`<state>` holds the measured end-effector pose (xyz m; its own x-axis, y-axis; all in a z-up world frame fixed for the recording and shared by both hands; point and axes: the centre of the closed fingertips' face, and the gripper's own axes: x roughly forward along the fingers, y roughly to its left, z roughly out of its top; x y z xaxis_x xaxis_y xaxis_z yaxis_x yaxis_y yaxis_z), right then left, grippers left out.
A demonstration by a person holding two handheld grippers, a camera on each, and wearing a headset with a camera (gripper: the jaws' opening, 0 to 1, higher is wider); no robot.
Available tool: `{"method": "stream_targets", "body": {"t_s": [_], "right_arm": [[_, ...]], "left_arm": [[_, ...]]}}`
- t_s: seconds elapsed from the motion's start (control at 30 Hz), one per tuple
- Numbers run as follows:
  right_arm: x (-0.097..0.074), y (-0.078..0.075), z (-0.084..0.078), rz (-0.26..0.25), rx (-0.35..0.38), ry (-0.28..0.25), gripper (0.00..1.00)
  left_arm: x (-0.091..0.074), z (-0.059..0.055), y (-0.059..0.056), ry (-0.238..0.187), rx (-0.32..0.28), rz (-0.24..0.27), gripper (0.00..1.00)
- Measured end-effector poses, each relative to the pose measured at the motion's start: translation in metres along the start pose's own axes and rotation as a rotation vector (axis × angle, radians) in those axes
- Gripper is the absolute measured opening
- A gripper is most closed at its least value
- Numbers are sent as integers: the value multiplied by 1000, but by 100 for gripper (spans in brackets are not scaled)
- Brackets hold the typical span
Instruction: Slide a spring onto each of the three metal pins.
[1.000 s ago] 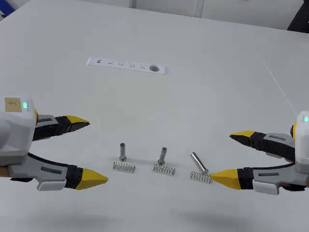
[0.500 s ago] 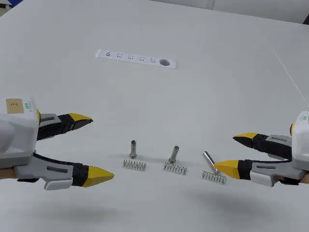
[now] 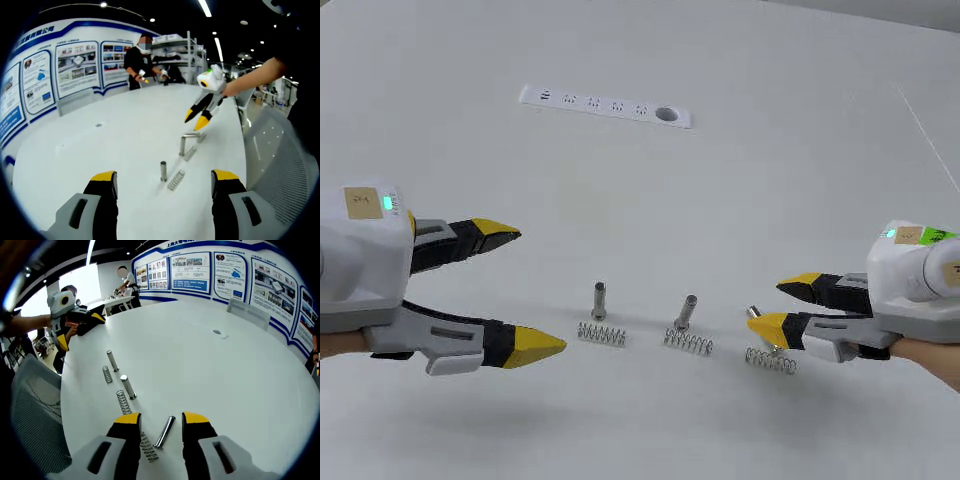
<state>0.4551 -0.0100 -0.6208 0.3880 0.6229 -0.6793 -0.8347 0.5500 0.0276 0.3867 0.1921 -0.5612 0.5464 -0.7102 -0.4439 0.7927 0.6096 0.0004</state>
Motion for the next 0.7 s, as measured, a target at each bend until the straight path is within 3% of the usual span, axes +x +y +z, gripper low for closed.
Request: {"method": "stream_targets", "body": {"t_s": [0.23,0.37,0.7], "right_arm": [[15,-9,-14,-16,24,66,28],[22,-13,-19,-29,41,81,23],[30,-18,-30,-69,54,148,17]], "left_arm": [[2,-7,-3,12,-20,-17,78],[2,-11,-1,20,-25,1,79],[-1,-8,5,-1,-29,35,78]]}}
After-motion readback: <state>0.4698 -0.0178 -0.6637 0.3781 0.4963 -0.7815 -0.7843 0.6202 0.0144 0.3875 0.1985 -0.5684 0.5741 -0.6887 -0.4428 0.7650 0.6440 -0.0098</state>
